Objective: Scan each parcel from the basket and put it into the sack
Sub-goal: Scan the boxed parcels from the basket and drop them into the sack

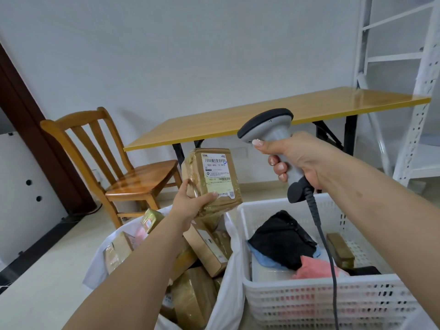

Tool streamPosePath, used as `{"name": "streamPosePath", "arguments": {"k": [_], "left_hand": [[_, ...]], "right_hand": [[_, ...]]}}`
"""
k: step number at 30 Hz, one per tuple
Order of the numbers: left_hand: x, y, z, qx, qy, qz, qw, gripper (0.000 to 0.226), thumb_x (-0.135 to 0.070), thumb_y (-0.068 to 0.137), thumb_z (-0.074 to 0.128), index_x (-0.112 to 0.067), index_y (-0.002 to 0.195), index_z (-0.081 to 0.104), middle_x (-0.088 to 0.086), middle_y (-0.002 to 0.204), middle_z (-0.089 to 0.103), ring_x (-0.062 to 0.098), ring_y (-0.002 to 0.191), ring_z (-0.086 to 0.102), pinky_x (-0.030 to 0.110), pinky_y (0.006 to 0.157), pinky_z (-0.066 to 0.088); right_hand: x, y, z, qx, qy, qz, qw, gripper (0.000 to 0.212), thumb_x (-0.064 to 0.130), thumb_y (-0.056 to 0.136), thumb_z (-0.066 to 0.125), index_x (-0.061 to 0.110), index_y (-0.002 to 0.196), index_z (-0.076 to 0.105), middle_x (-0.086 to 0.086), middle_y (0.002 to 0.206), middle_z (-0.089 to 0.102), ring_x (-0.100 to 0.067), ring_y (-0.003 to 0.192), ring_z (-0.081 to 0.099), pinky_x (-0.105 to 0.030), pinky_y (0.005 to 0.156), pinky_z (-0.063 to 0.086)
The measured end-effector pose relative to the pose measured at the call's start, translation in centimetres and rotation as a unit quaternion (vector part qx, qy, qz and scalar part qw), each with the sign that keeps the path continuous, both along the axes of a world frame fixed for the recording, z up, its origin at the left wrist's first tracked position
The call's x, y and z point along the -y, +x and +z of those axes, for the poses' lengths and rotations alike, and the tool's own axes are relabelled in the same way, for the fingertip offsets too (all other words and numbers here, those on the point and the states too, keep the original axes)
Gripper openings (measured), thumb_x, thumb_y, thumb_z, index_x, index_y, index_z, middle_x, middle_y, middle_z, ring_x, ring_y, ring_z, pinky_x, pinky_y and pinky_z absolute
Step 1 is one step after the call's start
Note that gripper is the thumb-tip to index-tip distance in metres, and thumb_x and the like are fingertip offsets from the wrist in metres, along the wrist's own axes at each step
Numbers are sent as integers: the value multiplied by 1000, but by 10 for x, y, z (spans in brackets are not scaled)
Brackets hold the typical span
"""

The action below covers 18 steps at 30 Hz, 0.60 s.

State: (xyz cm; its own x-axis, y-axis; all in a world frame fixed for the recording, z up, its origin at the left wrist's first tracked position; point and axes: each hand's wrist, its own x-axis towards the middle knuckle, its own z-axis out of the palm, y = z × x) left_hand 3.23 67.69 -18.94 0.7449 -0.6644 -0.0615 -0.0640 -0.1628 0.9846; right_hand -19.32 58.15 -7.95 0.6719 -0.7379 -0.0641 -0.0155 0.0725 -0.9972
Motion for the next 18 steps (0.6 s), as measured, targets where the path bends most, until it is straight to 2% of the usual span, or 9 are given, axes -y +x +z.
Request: {"name": "streamPosePath", "arguments": {"k": [5,11,14,18], "left_hand": [[0,8,-2,4,8,6,1000,88,-19,75,83,-32,145,32,-3,104,61,16,90,65,28,63,52],[-3,17,-9,3,12,11,1000,100,-22,72,86,-33,151,26,-1,111,61,16,93,65,28,62,52],[-5,20,-10,7,11,17,1000,95,-22,72,86,-32,148,29,0,112,62,17,93,66,28,62,53],[-8,27,-14,14,10,24,1000,94,-23,70,87,-33,145,31,5,120,63,21,98,67,36,72,59]], "right_hand": [[-1,-1,1,0,-8,3,1000,19,25,84,75,11,84,62,0,57,44,-8,41,33,-18,37,32],[-1,1,0,-8,-13,2,1000,20,24,85,75,11,84,59,1,55,44,-7,39,32,-17,36,32],[0,2,-1,-8,-7,8,1000,22,25,84,75,12,87,58,1,55,44,-7,39,33,-17,36,33],[-1,7,-1,1,9,16,1000,26,27,82,76,12,92,57,2,55,46,-6,39,34,-17,36,34]]}}
